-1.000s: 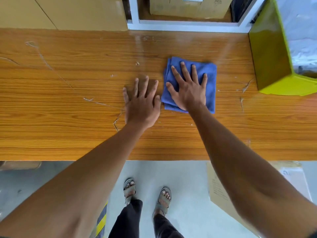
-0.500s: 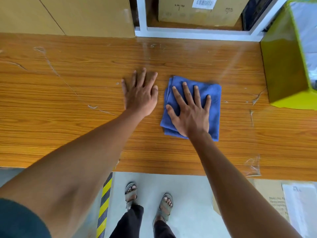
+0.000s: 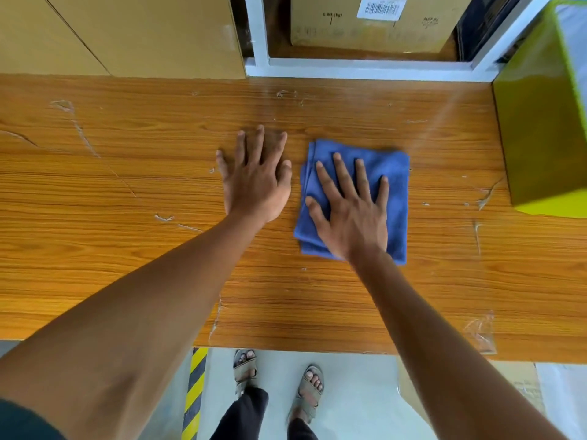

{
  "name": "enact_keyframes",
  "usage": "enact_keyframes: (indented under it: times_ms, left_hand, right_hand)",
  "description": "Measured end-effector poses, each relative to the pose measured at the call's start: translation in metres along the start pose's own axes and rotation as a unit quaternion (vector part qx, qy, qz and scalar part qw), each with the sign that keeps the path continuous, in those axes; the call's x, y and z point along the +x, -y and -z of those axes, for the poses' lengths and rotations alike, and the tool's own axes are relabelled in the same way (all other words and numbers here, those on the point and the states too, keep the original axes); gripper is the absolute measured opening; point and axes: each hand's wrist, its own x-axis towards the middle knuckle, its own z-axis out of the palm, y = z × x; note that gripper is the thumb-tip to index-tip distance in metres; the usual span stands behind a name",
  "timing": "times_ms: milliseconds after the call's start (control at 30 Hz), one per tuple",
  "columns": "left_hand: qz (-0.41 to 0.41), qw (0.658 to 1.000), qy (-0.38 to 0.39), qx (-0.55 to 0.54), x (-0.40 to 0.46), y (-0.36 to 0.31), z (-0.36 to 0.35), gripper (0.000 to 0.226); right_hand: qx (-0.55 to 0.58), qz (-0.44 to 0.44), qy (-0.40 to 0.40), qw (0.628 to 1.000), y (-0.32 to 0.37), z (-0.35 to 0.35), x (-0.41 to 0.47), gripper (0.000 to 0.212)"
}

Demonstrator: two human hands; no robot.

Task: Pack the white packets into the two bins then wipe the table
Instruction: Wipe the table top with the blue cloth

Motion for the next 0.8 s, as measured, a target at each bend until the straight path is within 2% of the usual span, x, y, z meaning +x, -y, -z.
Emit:
enact_keyframes:
  times_ms: [133,400,467,667,800]
  left_hand:
    - [0.005,1.000,-0.003,-0.001,0.000,-0.001,-0.002,0.059]
    - [0.004,1.000,0.007,0.003,0.000,0.000,-0.005,0.061]
    - [0.003,1.000,0.008,0.006,0.001,0.002,-0.004,0.061]
    - [0.004,1.000,0.005,-0.002,0.000,0.000,-0.002,0.062]
    - [0.001,1.000,0.004,0.001,0.000,-0.001,-0.001,0.062]
  right_hand:
    - [0.003,0.003,0.014,1.000,-0.001,0.000,-0.005,0.071]
    - [-0.002,-0.003,0.021,1.000,-0.011,0.008,0.135,0.075]
    - [0.004,0.001,0.015,1.000,-0.008,0.006,0.127,0.073]
    - [-0.005,0.025,0.018,1.000,-0.010,0.002,0.028,0.069]
    - [-0.007,0.036,0.032,0.999,-0.015,0.008,0.073,0.072]
